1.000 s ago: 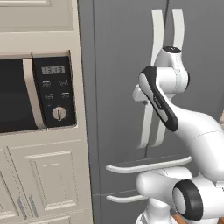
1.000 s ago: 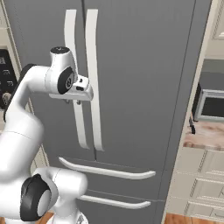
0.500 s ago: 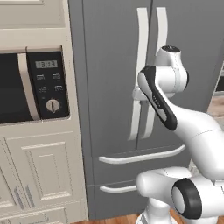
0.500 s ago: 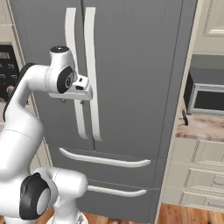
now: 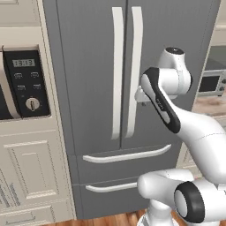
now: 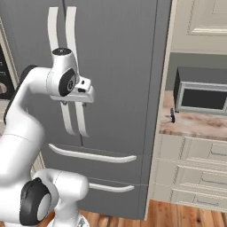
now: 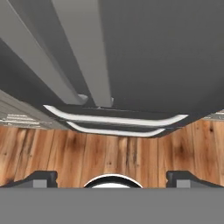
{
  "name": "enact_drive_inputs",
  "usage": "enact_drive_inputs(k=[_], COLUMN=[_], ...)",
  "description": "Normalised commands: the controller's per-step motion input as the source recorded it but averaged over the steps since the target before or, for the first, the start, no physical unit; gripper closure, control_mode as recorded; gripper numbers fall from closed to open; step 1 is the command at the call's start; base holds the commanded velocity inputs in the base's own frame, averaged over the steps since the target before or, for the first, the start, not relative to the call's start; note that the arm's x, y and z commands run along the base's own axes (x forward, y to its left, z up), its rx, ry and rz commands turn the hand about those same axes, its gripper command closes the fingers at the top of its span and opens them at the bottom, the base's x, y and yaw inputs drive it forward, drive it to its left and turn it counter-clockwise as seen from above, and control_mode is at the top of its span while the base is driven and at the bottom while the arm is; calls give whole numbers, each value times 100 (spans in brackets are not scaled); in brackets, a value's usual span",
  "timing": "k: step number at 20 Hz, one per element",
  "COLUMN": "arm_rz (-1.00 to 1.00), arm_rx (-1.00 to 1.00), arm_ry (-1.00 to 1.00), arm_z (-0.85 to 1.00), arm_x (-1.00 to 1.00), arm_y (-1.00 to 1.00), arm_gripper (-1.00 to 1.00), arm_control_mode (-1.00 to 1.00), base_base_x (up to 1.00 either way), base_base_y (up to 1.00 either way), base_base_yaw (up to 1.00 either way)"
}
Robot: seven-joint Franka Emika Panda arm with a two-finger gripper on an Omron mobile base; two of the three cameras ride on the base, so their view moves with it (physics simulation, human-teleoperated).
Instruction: Retrieve the butter from the fridge and place it on a plate on the dining table. Then retrieve the butter knife by the fridge and place it near the plate.
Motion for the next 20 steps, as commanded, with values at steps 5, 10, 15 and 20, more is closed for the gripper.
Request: enact_drive_inputs(k=[5,10,15,20], arm_rz=[0,0,0,0], arm_rx=[0,0,-1,0], arm_ry=[0,-18,-30,-18], arm_z=[0,-2,0,1], arm_x=[1,56,62,22], arm_y=[0,14,9,3], arm_gripper=[-100,-100,-100,-100], arm_control_mode=[-100,-100,-100,-100], base_base_x=[0,0,0,0], base_base_y=[0,0,0,0], base_base_yaw=[0,0,0,0])
